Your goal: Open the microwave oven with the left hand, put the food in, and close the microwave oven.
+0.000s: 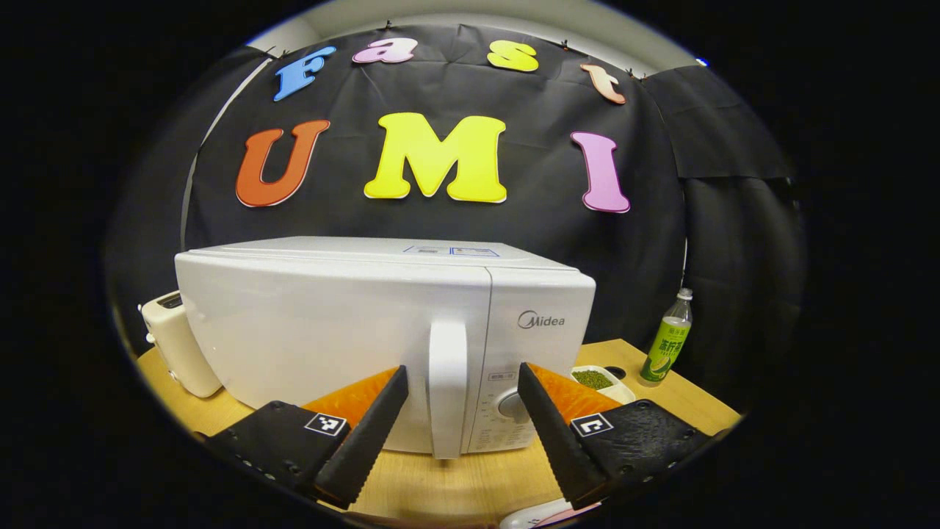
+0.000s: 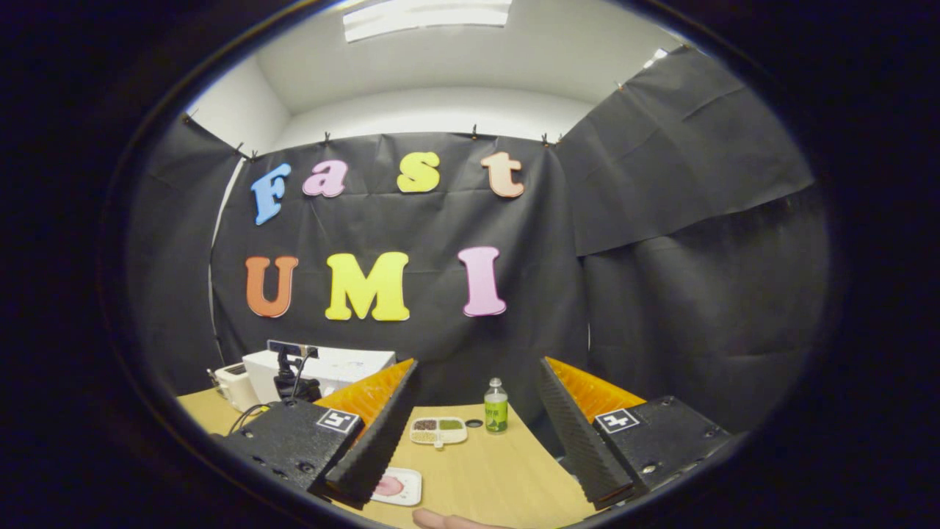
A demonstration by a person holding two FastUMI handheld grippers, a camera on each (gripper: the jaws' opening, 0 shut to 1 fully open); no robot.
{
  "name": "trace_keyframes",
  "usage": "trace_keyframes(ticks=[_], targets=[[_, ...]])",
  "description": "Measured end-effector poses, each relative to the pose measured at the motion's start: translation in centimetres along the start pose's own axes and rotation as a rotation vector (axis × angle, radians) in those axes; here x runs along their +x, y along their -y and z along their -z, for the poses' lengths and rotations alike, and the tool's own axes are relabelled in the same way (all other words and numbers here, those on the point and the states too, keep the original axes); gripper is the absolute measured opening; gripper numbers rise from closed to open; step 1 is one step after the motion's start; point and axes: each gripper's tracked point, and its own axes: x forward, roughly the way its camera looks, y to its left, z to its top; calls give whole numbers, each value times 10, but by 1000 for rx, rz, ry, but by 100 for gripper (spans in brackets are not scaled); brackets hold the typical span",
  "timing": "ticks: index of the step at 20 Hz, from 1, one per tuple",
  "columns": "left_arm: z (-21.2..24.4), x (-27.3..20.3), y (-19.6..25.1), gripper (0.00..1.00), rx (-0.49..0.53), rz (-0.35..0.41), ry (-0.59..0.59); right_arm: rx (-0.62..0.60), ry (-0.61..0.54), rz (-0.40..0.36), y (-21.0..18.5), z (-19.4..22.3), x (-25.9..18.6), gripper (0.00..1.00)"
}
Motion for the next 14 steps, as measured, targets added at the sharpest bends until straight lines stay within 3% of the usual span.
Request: trace_keyframes(ticks=[1, 4, 6, 7, 11, 13, 14], targets=[[-3, 0, 1, 93, 11, -6, 15, 18, -2, 3, 3, 3, 1, 95], [2, 2, -4, 91, 70, -41, 31, 57, -4, -2, 3, 11, 5, 100], [1, 3, -4, 89, 112, -55, 58, 63, -1, -2, 4, 13, 6, 91], [2, 3, -6, 89, 101, -54, 57, 61, 1, 0, 5, 12, 6, 99], [4, 2, -9, 84, 85, -45, 50, 55, 15, 11, 5, 6, 1, 99], [7, 3, -10, 75, 107, -52, 49, 44, 16, 13, 4, 6, -1, 99], [13, 3, -14, 52, 87, -51, 26, 40, 19, 13, 4, 5, -2, 99]])
